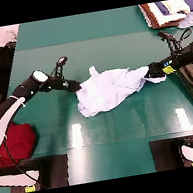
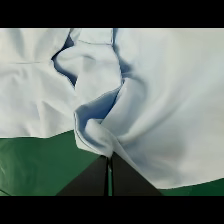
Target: Fold the shirts.
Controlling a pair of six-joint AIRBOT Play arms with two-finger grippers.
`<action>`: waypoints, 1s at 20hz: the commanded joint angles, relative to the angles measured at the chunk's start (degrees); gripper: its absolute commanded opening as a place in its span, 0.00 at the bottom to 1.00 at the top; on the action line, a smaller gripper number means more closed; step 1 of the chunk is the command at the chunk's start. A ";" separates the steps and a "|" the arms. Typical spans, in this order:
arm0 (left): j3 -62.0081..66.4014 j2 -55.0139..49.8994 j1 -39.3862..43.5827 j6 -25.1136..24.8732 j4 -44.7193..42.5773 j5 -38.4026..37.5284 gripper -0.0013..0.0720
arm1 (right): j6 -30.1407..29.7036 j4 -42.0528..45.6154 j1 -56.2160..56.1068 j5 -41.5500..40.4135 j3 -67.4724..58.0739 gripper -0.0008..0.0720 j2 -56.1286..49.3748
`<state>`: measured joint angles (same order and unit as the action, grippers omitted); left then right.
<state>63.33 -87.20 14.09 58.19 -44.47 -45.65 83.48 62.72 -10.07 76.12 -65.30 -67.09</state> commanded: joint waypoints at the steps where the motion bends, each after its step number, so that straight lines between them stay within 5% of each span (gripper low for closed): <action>1: 4.57 4.92 -3.26 0.31 -2.62 -0.24 0.05 | 0.04 0.48 1.20 -0.31 -0.07 0.03 2.14; 6: 8.46 20.74 -11.93 0.28 -3.80 -3.08 0.05 | 0.68 0.28 6.91 -4.96 -0.07 0.03 9.22; 13: 8.33 26.69 -12.52 0.35 -6.10 -23.19 0.05 | 0.98 -0.11 8.76 -17.84 -0.55 0.03 8.72; 20: 8.33 26.69 -12.52 2.54 -6.05 -30.69 0.05 | 1.38 0.00 8.79 -16.96 -19.37 0.03 -10.34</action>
<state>71.59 -60.71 1.63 59.90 -50.43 -72.51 84.77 62.61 -1.41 60.71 -77.56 -70.13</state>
